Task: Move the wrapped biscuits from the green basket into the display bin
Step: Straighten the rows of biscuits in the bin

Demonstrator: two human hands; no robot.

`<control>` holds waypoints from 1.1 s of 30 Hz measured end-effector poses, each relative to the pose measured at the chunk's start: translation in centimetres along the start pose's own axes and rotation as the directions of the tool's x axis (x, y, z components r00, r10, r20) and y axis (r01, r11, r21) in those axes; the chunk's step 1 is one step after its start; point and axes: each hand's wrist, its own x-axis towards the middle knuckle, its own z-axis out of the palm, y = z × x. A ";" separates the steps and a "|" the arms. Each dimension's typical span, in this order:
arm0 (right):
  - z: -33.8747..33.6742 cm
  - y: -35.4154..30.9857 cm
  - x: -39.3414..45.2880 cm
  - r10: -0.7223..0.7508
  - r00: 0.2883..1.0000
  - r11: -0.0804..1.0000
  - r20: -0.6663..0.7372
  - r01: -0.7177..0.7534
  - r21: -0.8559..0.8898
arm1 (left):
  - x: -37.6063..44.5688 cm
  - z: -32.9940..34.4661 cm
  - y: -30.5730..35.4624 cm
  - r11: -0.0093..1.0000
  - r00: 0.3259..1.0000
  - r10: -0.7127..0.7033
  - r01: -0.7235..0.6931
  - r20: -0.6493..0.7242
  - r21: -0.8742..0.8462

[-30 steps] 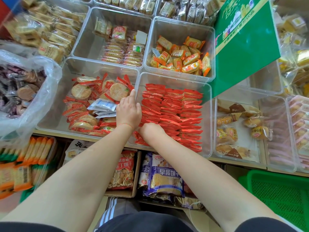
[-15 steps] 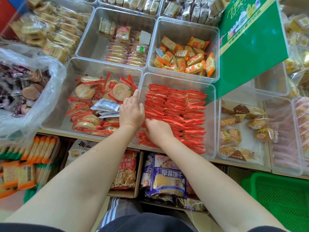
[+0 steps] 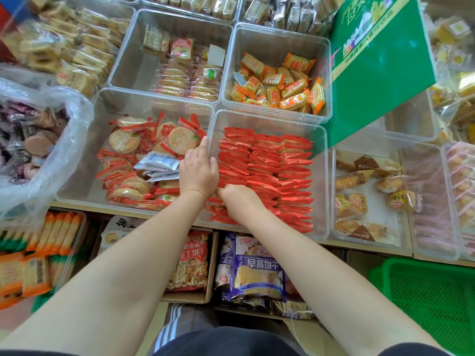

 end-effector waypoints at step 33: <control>0.6 2.3 1.3 -0.004 0.988 0.979 -0.157 0.036 0.201 | -0.1 0.1 0.0 0.999 1.000 0.012 -0.013 0.007 0.046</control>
